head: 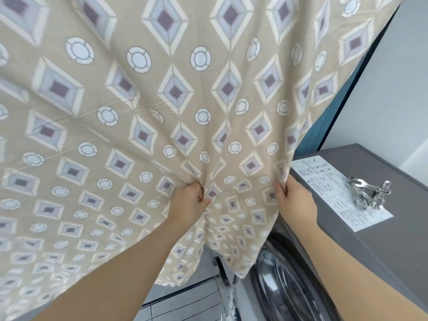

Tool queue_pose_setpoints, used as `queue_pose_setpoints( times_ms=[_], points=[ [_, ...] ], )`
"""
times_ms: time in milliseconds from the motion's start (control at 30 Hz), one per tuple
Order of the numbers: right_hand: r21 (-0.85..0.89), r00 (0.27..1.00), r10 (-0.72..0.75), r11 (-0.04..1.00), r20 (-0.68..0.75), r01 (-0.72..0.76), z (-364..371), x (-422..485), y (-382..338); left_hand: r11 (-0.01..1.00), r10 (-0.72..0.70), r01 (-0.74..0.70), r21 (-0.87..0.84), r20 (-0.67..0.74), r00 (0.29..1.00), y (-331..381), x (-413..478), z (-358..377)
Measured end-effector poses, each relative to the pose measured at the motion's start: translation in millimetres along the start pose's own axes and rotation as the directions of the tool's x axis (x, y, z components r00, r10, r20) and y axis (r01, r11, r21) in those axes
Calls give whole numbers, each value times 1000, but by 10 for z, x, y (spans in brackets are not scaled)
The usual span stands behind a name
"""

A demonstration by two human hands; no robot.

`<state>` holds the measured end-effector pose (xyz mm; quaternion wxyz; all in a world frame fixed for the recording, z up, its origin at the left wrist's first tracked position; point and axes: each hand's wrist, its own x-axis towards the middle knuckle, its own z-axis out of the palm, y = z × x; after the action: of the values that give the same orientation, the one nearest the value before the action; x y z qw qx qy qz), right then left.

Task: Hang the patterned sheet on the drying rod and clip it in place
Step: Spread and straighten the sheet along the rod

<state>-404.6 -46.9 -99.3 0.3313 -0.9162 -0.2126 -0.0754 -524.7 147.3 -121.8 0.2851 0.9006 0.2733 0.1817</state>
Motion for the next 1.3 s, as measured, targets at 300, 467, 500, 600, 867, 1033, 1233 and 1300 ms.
queue_pose_setpoints(
  times_ms=[300,467,500,600,867,1033,1233,1300],
  points=[
    [116,991,116,986,61,-122,57,-84,87,999,-38,41,-20,134,990,52,-166,246],
    [247,995,100,964,-3,-97,-52,-40,-36,999,-43,43,6,159,986,25,-169,193],
    [224,995,96,969,31,-101,-60,-43,-33,999,-54,52,14,159,986,-4,-186,180],
    [149,980,110,980,167,-135,-48,-80,-9,997,-75,69,42,173,982,-88,-240,174],
    [358,984,105,921,143,-151,-168,-49,-210,982,-187,187,-12,-1,982,36,-301,52],
    [367,999,35,930,9,-36,-320,138,-468,984,-111,42,-171,-415,903,392,-65,-253],
    [271,1000,1,963,-29,7,-376,162,-427,988,-64,-5,-157,-429,901,568,79,-266],
    [285,1000,20,958,-16,-15,-405,167,-418,977,-94,5,-212,-413,906,597,31,-230]
  ],
)
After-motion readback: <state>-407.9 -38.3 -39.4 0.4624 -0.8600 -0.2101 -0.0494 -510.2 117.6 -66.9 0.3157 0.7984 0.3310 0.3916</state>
